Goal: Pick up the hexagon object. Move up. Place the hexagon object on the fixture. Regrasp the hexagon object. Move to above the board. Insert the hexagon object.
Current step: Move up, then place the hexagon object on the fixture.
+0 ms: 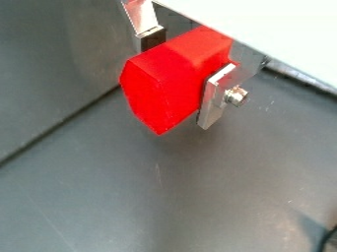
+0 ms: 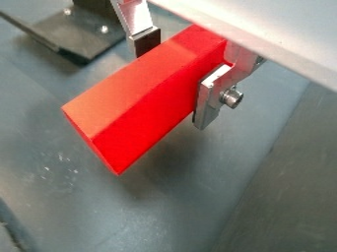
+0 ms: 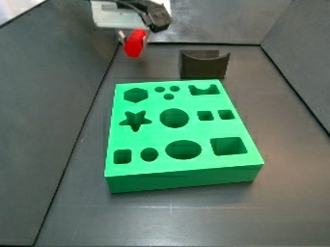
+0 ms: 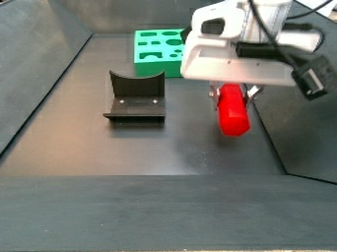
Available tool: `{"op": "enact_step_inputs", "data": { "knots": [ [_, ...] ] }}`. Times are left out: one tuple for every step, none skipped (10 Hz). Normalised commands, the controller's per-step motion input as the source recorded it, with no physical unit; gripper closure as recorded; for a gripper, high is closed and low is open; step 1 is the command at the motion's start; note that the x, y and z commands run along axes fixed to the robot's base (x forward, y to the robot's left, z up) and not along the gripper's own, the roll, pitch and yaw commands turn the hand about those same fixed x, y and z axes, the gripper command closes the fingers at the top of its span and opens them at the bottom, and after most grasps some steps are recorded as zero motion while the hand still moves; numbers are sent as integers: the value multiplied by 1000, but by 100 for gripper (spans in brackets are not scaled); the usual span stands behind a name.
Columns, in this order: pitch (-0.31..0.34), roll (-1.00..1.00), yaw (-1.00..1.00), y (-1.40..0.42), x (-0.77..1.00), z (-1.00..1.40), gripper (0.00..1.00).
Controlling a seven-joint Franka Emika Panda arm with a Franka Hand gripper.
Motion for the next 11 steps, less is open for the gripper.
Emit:
{"op": "enact_step_inputs", "data": {
  "knots": [
    [69,87,-27,10,-24,216,100],
    [0,0,0,0,0,1000,100],
    [5,4,11,0,0,1000,100],
    [18,9,9,2,-6,1000,100],
    [45,33,-5,6,-11,1000,100],
    [50,46,-12,7,-15,1000,100],
    [57,73,-19,10,-22,1000,100],
    [60,80,-12,8,-25,1000,100],
    [63,97,2,6,-28,1000,100],
    [69,114,10,7,-32,1000,100],
    [72,120,17,3,-32,985,100]
  ]
}}
